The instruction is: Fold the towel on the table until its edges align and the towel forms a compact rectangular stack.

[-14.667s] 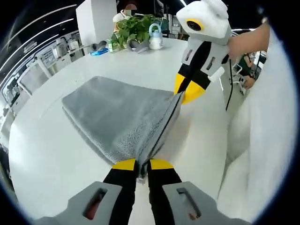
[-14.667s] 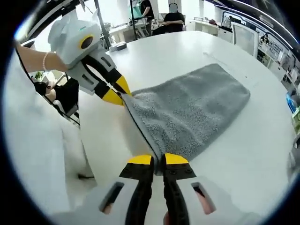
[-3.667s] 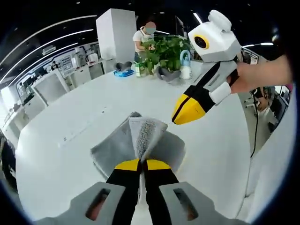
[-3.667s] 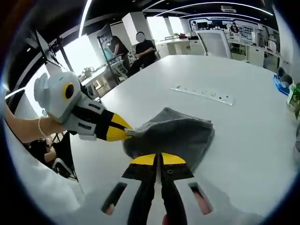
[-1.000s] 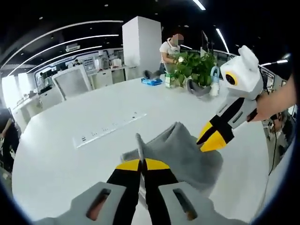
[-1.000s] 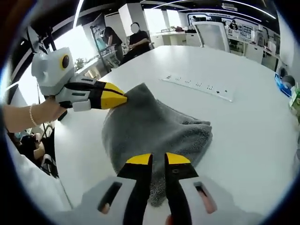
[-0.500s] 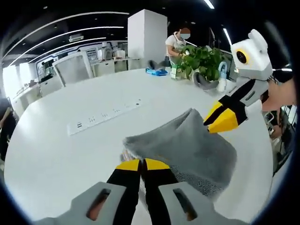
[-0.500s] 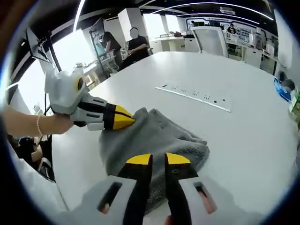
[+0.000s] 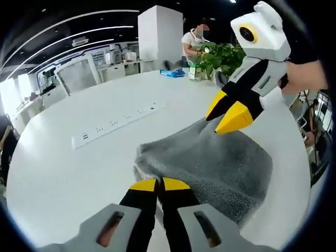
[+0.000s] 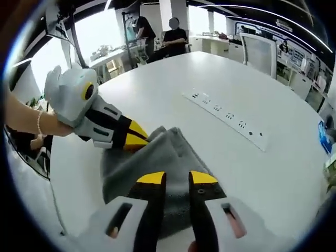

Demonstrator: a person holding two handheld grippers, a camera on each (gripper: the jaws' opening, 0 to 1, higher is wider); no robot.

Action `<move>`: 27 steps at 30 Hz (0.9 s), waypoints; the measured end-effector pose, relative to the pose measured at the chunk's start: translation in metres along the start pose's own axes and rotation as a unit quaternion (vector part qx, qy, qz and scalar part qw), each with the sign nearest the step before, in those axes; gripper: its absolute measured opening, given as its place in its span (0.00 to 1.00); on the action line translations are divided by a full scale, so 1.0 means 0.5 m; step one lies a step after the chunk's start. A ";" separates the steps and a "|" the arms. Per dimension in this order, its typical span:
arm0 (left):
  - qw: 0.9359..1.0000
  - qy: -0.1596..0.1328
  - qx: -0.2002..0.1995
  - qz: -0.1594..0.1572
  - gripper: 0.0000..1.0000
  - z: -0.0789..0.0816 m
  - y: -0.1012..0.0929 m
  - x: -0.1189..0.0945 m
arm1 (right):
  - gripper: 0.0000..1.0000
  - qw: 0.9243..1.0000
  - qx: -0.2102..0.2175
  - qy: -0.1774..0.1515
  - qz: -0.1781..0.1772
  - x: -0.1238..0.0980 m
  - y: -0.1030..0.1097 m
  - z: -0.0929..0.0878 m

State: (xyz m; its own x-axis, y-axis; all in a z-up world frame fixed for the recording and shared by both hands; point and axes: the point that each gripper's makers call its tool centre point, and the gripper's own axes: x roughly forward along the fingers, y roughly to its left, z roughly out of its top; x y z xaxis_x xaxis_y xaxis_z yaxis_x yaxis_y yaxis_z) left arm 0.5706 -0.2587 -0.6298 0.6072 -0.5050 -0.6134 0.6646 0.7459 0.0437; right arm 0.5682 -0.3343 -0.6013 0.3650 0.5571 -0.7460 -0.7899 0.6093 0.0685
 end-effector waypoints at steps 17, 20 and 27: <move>1.000 0.004 0.012 0.002 0.03 -0.001 0.001 0.005 | 0.14 0.997 -0.039 0.059 0.038 0.072 -0.010 -0.036; 1.000 0.004 0.006 0.001 0.03 -0.001 0.002 0.004 | 0.05 0.996 -0.045 0.060 0.039 0.069 -0.008 -0.035; 1.000 0.005 0.012 0.003 0.03 -0.002 0.002 0.005 | 0.01 0.997 -0.055 0.052 0.033 0.053 -0.011 -0.025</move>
State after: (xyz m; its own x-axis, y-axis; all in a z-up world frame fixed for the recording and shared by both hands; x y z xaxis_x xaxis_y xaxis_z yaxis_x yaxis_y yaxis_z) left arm 0.5724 -0.2589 -0.6321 0.6071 -0.4961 -0.6207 0.6716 0.7379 0.0671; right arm 0.5762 -0.3300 -0.6300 0.2624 0.5282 -0.8076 -0.8613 0.5055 0.0508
